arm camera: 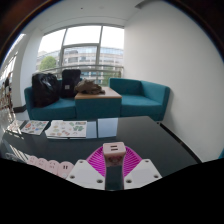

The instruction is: Unplug charger

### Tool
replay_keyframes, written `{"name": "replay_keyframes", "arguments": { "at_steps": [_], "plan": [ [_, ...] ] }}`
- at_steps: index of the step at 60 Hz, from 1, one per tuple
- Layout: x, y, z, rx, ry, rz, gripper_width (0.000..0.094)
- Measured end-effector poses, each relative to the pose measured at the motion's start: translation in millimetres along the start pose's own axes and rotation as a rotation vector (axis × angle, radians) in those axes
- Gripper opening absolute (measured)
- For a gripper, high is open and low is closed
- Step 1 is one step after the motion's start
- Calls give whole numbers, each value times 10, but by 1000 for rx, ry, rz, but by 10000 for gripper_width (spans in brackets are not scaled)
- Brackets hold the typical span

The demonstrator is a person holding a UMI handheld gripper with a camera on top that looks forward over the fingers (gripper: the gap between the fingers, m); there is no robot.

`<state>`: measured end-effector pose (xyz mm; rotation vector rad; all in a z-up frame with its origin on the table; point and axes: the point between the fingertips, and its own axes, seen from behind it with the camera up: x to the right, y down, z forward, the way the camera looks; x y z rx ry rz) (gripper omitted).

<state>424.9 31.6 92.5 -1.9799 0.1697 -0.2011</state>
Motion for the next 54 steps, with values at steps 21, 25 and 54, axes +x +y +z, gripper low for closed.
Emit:
{"name": "replay_keyframes", "arguments": {
  "at_steps": [21, 25, 54],
  "plan": [
    [70, 725, 266, -128, -1, 58, 218],
    [61, 777, 266, -137, -2, 58, 255],
    [-71, -296, -714, 19, 86, 134, 674]
  ]
}}
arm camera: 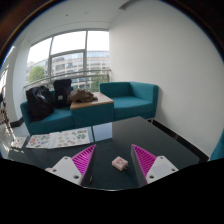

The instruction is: Unplug charger

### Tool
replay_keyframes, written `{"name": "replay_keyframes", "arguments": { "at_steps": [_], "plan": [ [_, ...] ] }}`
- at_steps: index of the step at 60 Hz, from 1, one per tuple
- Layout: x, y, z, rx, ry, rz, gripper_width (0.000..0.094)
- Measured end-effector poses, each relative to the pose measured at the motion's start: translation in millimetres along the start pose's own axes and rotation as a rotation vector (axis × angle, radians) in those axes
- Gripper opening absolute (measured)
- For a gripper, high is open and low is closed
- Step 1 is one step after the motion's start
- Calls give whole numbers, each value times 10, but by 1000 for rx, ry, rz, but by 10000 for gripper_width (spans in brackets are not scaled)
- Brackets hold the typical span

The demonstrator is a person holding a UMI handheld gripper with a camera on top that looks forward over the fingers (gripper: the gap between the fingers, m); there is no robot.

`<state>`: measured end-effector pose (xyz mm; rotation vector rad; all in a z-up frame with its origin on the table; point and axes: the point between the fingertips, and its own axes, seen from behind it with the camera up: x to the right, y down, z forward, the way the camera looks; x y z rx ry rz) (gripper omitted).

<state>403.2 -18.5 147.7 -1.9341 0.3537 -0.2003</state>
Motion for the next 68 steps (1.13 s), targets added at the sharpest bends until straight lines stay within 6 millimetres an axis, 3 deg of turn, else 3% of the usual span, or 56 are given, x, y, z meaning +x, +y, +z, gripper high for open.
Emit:
{"name": "replay_keyframes", "arguments": {
  "at_steps": [8, 10, 20, 21, 29, 34, 51, 68],
  "plan": [
    [-671, -370, -914, 85, -90, 14, 765],
    [-847, -349, -1124, 88, -112, 7, 791],
    [-1603, 67, -2041, 56, -181, -50, 814],
    [-1710, 173, -2114, 58, -190, -58, 811],
    [-2240, 432, -2636, 21, -265, -114, 826],
    [-2493, 524, -2893, 21, -309, -131, 833],
    [-2989, 271, -3679, 106, -388, -164, 831],
    [-3158, 139, -3941, 139, -401, -174, 830]
  ]
}}
